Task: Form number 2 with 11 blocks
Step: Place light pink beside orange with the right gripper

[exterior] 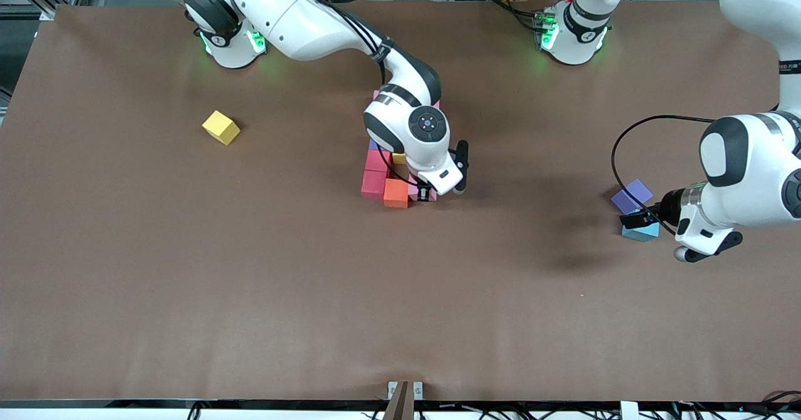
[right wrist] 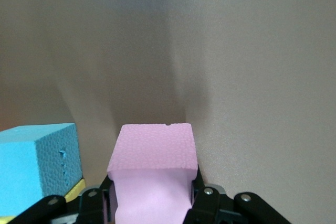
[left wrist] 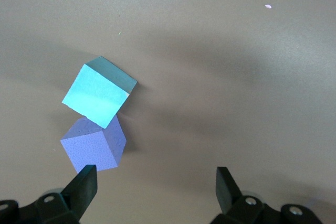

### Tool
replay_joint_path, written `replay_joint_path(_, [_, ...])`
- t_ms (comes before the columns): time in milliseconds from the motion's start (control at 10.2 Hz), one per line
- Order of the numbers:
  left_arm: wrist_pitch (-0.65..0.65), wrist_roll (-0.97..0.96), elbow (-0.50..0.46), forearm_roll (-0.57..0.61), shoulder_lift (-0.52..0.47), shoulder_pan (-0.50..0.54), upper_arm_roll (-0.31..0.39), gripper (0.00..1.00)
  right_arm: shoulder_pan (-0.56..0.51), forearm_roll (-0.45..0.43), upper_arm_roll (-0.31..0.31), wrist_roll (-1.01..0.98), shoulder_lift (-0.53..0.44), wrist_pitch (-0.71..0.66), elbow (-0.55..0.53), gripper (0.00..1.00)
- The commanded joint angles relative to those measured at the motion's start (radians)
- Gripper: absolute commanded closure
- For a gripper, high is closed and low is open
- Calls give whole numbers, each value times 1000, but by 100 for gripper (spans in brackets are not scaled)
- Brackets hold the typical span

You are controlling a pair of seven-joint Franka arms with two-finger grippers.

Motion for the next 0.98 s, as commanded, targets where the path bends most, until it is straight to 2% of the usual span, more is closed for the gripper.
replay_joint_path(0, [0,25,-8,-19,-17,9,-6,0,0,-30,7,4,30,0,41,100])
replay_joint_path(98, [0,25,-8,-19,-17,9,-6,0,0,-30,7,8,30,0,41,90])
replay_joint_path(196, [0,25,-8,-18,-17,9,-6,0,-2,-32,7,14,30,0,41,19])
replay_joint_path(294, [0,25,-8,-18,-17,9,-6,0,-5,-30,8,16,29,-2,41,0])
replay_joint_path(686, [0,26,-7,-18,-19,9,-6,0,-19,-12,15,11,-29,-20,30,0])
replay_joint_path(881, [-15,28,9,-18,-42,7,-8,0,-43,-12,33,10,-80,-133,30,0])
